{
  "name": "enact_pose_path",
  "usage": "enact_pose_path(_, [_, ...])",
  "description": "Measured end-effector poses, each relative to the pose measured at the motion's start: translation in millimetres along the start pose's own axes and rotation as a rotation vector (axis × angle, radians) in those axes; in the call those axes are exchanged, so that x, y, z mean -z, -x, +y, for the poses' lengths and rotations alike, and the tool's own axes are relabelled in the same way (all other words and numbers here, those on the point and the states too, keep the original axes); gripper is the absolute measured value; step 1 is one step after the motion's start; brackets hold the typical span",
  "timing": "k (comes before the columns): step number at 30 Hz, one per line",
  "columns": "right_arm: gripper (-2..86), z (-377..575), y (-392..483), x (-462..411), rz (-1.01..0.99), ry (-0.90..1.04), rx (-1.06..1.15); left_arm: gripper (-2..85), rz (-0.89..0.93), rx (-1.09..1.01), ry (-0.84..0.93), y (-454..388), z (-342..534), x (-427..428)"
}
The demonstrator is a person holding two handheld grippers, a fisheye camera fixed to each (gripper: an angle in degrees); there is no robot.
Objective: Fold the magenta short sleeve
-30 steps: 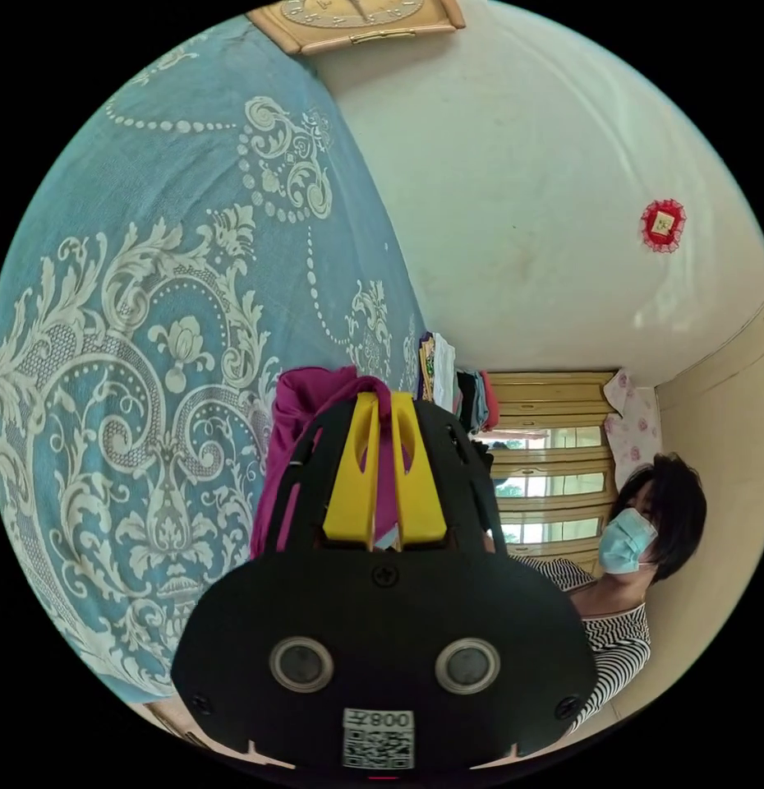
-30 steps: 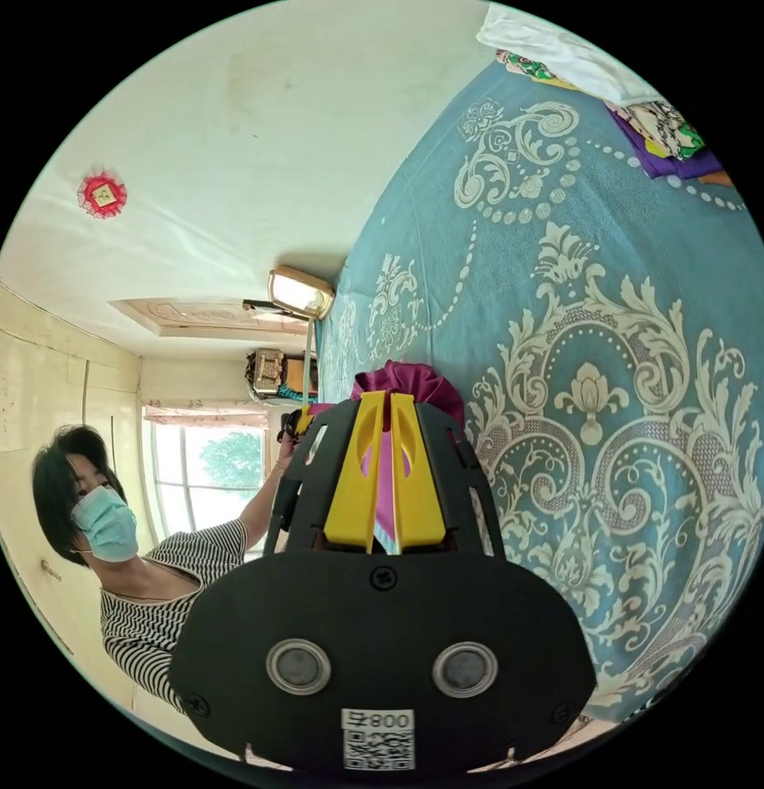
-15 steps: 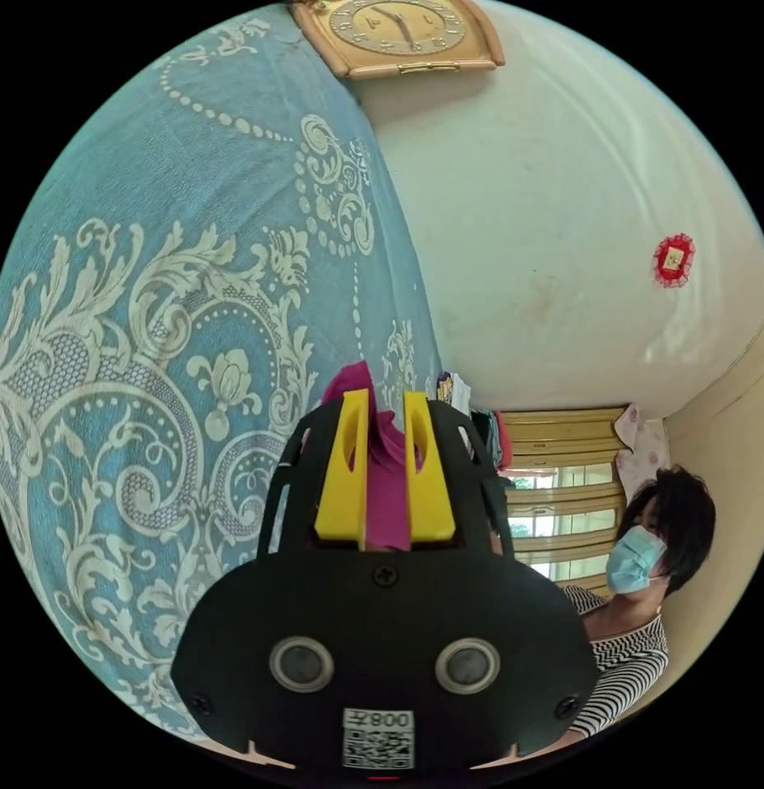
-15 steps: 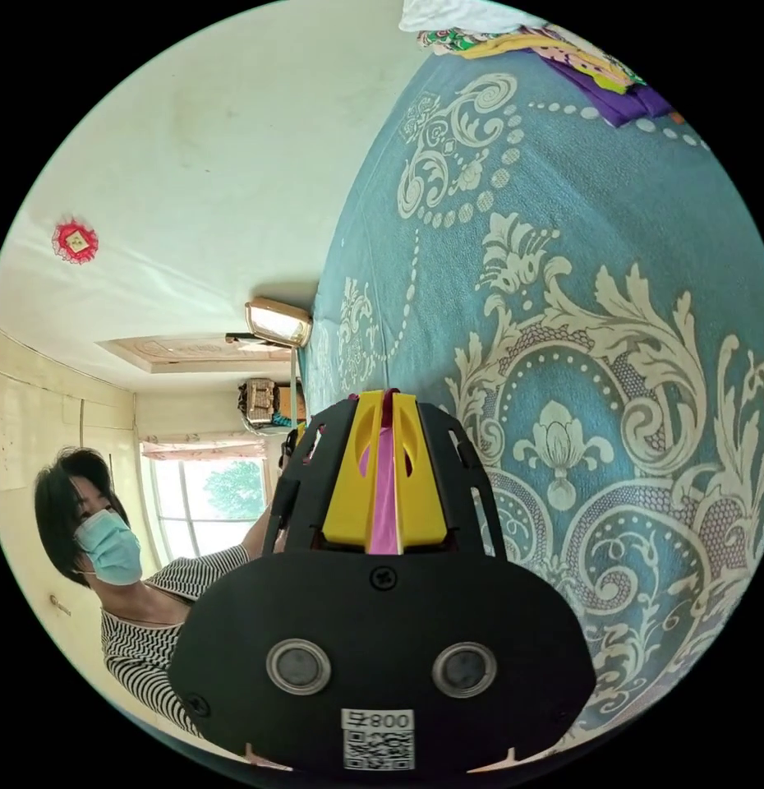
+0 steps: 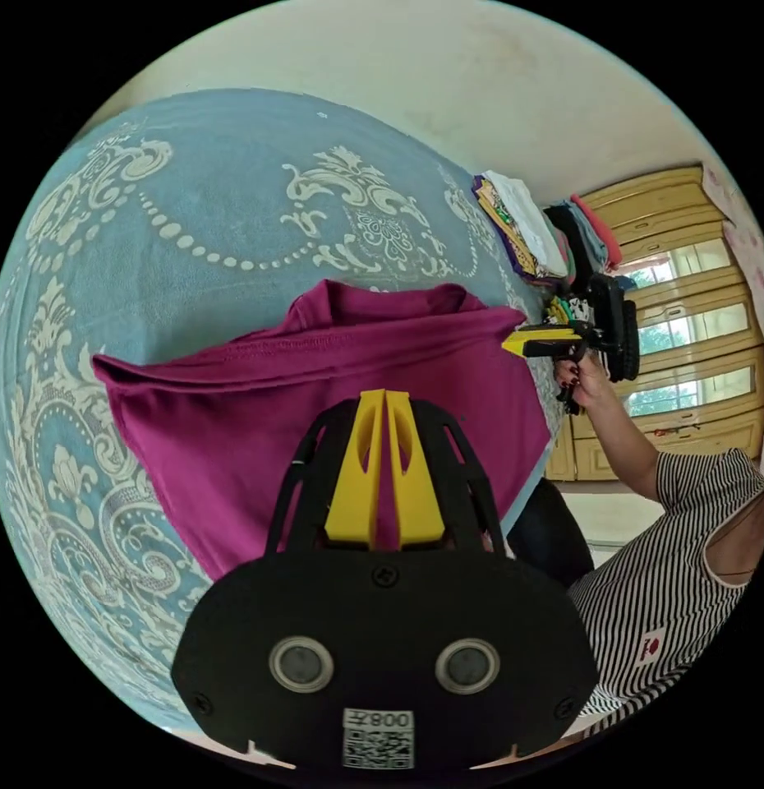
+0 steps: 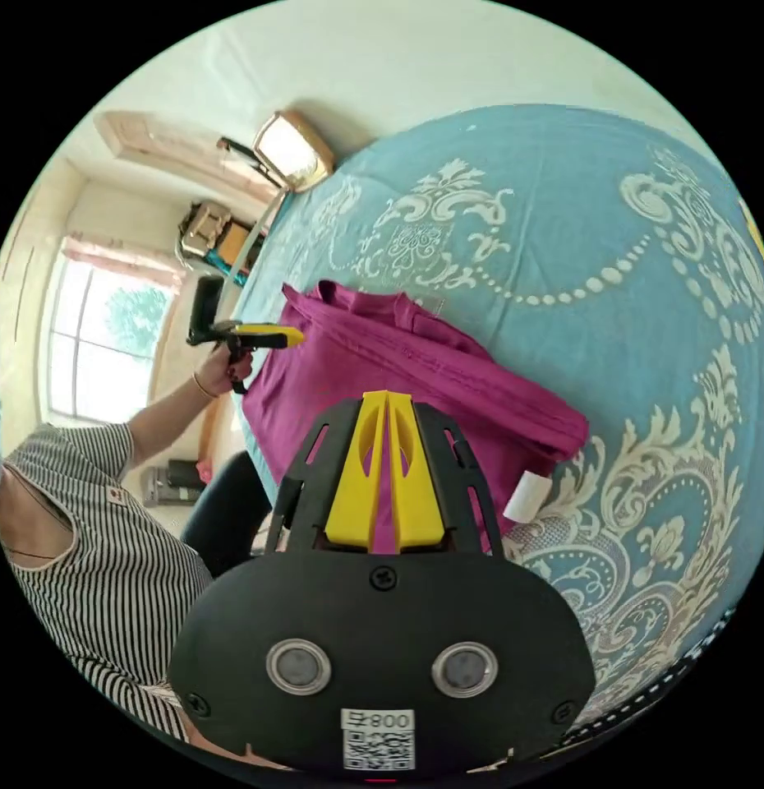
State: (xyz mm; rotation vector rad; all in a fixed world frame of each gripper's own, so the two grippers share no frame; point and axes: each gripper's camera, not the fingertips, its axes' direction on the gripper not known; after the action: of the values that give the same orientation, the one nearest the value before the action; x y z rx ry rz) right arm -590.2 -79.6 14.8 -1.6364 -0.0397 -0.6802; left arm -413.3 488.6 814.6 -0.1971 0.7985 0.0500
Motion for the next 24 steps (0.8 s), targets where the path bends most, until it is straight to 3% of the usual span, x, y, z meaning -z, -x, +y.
enact_pose_path(6, [0.1, -56, 67, -32, 0.256, 0.112, 0.118, 0.1, -0.136, -0.050, -0.017, -28, -39, 19])
enact_pose_path(14, [0.1, -94, 128, -9, 0.552, 0.019, 0.169, 0.2, -0.218, -0.038, -0.195, -53, -65, 69])
enact_pose_path(20, [0.1, -79, 177, 11, 0.489, -0.051, 0.250, 0.2, -0.165, -0.148, -0.159, -91, -35, 69])
enact_pose_path(24, [0.1, -65, 185, -20, 0.541, 0.087, 0.296, 0.2, -0.238, -0.114, -0.056, -88, -30, 57])
